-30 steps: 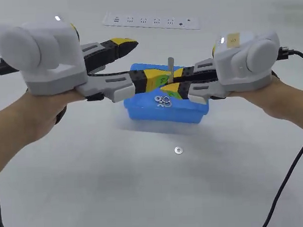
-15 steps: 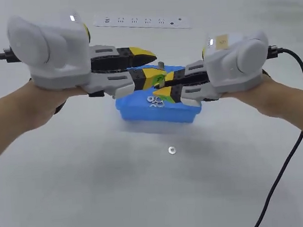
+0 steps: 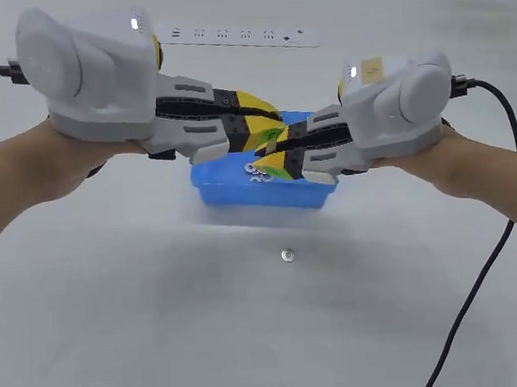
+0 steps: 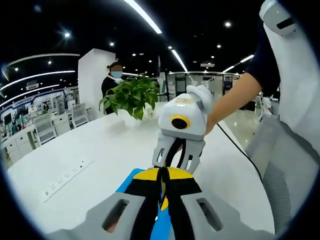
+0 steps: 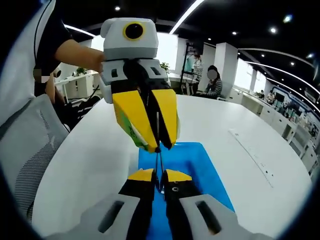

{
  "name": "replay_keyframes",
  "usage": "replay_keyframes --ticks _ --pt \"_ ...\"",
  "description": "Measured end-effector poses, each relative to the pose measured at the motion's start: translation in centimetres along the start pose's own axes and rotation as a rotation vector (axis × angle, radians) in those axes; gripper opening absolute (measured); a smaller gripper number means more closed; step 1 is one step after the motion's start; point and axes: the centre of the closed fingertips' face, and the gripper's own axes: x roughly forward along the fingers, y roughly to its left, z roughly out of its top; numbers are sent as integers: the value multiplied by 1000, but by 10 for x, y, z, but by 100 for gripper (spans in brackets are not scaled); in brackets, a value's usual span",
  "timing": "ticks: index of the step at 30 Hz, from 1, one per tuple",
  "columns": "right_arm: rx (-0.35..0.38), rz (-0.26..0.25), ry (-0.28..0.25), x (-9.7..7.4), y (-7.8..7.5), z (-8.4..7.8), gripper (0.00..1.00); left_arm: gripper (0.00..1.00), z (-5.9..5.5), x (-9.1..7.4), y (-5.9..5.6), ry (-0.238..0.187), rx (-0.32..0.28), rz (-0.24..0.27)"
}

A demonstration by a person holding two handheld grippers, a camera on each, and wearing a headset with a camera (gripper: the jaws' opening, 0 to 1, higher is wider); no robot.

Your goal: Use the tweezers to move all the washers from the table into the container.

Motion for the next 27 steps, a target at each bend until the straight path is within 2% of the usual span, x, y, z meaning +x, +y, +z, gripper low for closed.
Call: replay_keyframes --ticks 1,2,3,4,5,10,14,19,27 --pt "0 1 2 0 0 0 8 6 -1 0 -3 12 12 -18" --pt "-1 -2 3 0 0 -1 8 6 -1 1 -2 23 58 -9" --pt "-1 -6 5 -1 -1 -1 8 5 0 2 -6 24 49 -21" --pt "-4 -5 6 -1 -1 -1 8 5 -1 2 -6 29 66 -23" --pt "-4 -8 10 -1 -1 -2 9 4 0 2 -5 33 67 -10" --pt "2 -20 -1 -3 -3 1 10 4 2 -1 -3 16 81 0" --pt "17 -20 -9 -5 -2 3 12 4 6 0 -7 14 90 -6" --pt "50 -64 -8 -10 -9 4 18 4 8 -4 -5 15 97 3" --pt "96 -132 -15 -25 -16 -1 28 4 20 -19 1 1 107 41"
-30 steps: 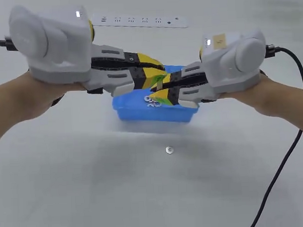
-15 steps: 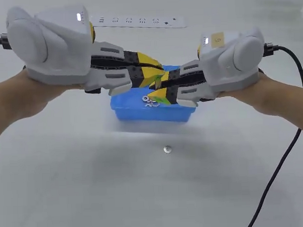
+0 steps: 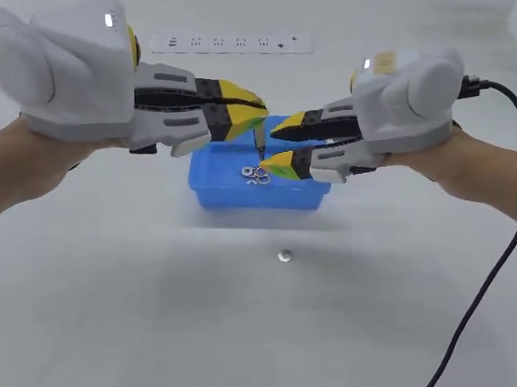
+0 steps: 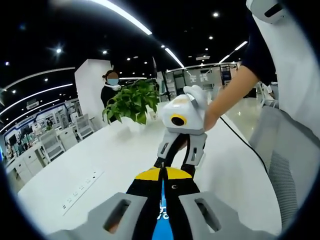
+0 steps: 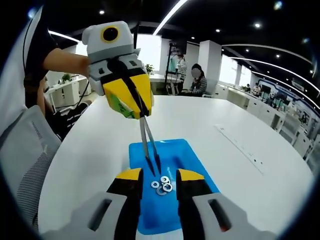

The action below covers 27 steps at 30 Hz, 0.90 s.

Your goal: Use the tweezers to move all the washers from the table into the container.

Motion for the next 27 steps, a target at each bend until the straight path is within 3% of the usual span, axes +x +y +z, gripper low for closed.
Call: replay_keyframes --ticks 4,5,6,9,16,22,27 --pt "42 -37 -70 -12 3 9 30 4 4 -4 -8 6 13 5" --pt "40 -43 -71 -15 4 9 31 4 5 -5 -10 8 18 7" --pt "33 -54 -76 -19 6 9 33 4 5 -8 -8 18 64 37" --pt "33 -76 -91 -33 14 7 40 4 11 -13 -15 -2 48 33" --pt "81 -106 -90 -69 35 -11 40 4 18 -17 -32 -6 20 17" --pt "108 -171 -77 -101 46 -29 42 4 21 -20 -47 -19 -12 33" --pt "121 -183 -73 -119 58 -40 48 4 16 -20 -62 -18 -23 19"
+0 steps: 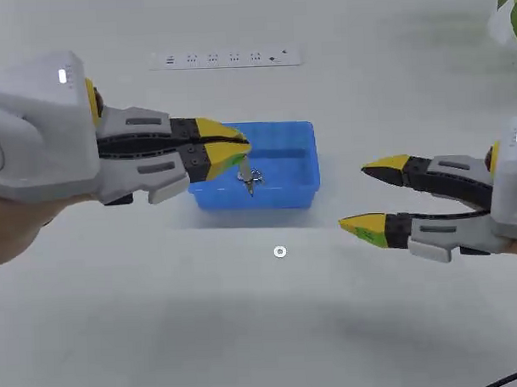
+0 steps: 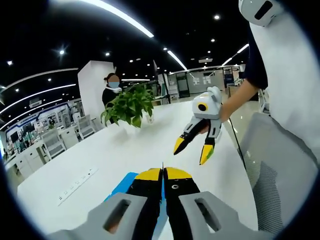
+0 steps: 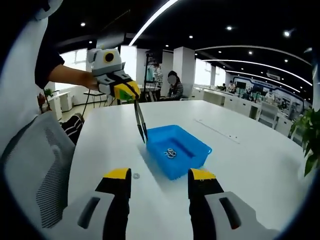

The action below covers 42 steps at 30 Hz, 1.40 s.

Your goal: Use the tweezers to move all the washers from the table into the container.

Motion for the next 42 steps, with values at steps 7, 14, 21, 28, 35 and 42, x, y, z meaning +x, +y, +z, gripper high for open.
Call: replay_keyframes --ticks 7,14,21,28,35,42 --pt "14 -8 13 -9 14 -11 54 4 -12 7 -14 4 -32 -14" --pt "-19 -27 47 -8 27 -25 66 4 -27 16 -31 2 -95 -21" --pt "43 -24 44 -6 36 -35 69 4 -40 15 -37 15 -110 -31" --pt "71 -20 37 -3 43 -39 73 4 -46 21 -41 28 -92 -59" --pt "77 -1 44 1 50 -42 85 4 -44 29 -43 26 -81 -91" --pt "88 30 38 2 58 -43 85 4 -48 32 -45 40 -82 -105"
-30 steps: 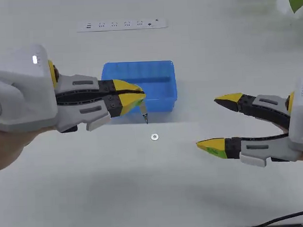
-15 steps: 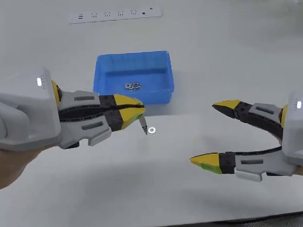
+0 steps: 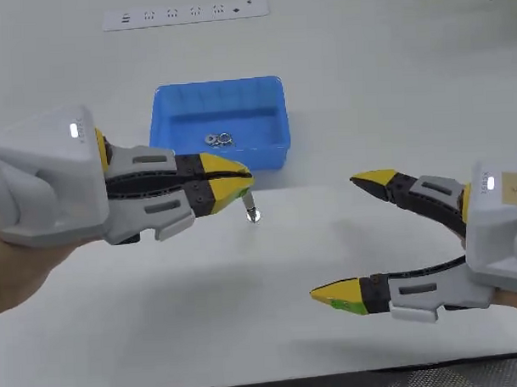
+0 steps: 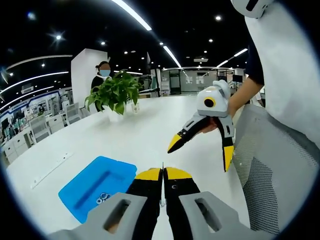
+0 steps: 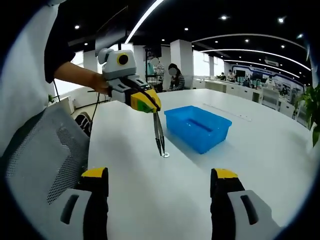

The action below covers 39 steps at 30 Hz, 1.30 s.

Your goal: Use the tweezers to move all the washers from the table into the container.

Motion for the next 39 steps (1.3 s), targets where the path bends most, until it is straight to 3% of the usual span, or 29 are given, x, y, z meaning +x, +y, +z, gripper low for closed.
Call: replay_keyframes --ticks 10,14,18,21,25,39 --pt "13 7 0 1 2 -2 82 4 -1 3 0 3 5 -13" --pt "23 10 2 2 3 -3 82 4 -1 3 2 -1 -18 -19" --pt "16 29 4 9 4 -1 80 4 -4 0 3 57 1 -51" --pt "5 55 20 19 3 0 69 4 -4 -1 5 65 -11 -63" --pt "-25 75 21 35 2 7 64 4 -5 -2 3 67 -39 -74" --pt "-75 170 16 74 -2 24 36 4 -3 5 -1 58 -46 -85"
